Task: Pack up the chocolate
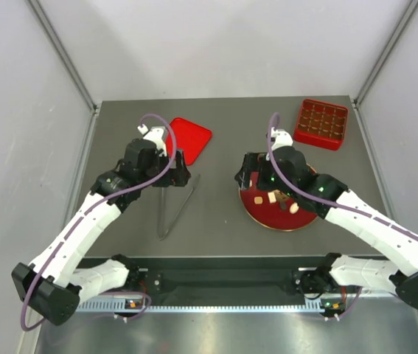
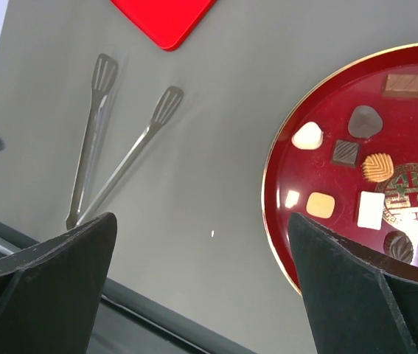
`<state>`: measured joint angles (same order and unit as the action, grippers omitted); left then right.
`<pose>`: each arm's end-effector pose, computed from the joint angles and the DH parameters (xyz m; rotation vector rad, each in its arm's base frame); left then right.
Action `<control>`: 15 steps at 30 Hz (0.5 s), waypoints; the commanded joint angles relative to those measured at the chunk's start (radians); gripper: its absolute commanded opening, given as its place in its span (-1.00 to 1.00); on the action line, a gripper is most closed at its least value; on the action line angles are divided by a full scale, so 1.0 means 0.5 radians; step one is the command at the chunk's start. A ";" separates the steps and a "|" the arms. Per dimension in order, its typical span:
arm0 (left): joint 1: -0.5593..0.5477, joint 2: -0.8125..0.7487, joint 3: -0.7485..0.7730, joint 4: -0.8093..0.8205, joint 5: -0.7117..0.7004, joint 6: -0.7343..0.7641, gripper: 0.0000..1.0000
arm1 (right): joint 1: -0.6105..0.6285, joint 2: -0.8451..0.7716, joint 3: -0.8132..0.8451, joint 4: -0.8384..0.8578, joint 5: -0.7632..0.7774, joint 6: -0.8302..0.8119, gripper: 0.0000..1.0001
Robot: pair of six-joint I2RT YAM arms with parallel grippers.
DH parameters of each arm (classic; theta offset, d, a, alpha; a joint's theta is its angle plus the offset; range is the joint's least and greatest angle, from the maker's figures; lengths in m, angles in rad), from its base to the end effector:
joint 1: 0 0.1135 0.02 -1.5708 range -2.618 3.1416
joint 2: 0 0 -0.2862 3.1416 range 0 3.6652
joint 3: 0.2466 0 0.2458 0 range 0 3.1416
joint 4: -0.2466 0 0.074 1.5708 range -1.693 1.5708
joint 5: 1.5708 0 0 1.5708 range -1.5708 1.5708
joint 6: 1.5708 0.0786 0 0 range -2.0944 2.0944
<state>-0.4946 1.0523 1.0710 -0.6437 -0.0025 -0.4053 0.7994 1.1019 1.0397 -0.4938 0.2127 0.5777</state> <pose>0.2106 -0.1133 0.3372 0.0986 2.2389 -0.4961 0.1934 0.1751 0.3343 -0.1119 2.1673 0.5867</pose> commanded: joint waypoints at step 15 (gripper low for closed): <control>-0.002 0.570 -0.046 -0.032 -0.069 0.084 0.73 | -0.016 -0.124 -0.039 0.150 0.020 -0.094 1.00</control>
<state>-0.4946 1.2846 1.0679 -0.6525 -0.0666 -0.3813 0.7971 1.0729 1.0313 -0.4885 0.2337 0.5613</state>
